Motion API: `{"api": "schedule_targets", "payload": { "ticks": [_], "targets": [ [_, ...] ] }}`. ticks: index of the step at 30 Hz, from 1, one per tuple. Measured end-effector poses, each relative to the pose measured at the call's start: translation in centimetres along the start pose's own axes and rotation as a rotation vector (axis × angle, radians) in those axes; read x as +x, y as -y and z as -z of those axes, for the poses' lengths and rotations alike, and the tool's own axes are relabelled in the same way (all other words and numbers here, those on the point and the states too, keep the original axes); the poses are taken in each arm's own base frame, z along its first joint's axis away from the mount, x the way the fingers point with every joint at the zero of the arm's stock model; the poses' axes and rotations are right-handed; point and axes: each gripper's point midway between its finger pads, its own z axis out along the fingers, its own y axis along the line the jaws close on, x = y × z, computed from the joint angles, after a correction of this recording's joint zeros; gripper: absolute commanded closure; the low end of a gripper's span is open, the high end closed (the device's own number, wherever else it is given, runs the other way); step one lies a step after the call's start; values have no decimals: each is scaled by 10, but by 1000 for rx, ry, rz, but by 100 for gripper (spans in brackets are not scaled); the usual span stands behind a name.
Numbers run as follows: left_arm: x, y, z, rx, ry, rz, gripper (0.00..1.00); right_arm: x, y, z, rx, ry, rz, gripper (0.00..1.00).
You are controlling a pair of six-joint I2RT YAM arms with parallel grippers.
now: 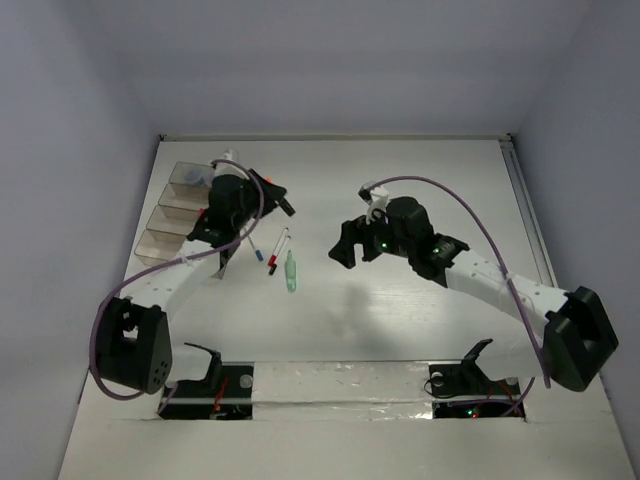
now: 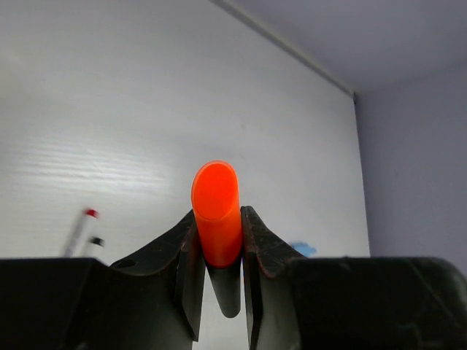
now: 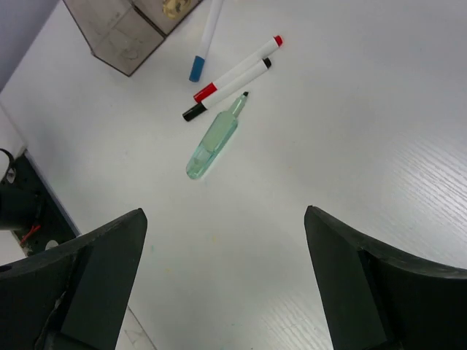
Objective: Sort the stationery into containers
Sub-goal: Place the pen in the storage box.
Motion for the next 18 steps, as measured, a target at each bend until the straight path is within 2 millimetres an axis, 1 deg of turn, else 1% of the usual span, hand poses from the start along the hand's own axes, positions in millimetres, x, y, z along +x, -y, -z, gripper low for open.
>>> {"api": "schedule_targets", "payload": {
  "ticks": [3, 5, 7, 8, 9, 10, 12, 16, 18],
  "targets": [
    [-56, -36, 1, -101, 129, 37, 100, 2, -3, 14, -6, 29, 4, 5],
    [-85, -63, 5, -172, 204, 63, 100, 10, -2, 20, -9, 33, -2, 5],
    [-105, -93, 8, -256, 261, 90, 100, 21, 0, 23, -6, 22, -12, 5],
    [-112, -108, 8, -299, 280, 102, 100, 27, 2, 24, -5, 14, -17, 5],
    [-116, -117, 8, -326, 288, 109, 100, 33, 3, 25, -4, 7, -24, 5],
    [-122, -135, 8, -377, 299, 121, 100, 37, 4, 26, -4, 1, -27, 5],
    [-130, -161, 6, -453, 303, 134, 100, 42, 3, 27, -10, -3, -37, 5],
    [-142, -204, 3, -584, 309, 134, 100, 41, -4, 32, -41, 8, -45, 5],
    [-147, -220, 6, -631, 313, 129, 99, 38, -8, 34, -59, 17, -45, 5]
  ]
}}
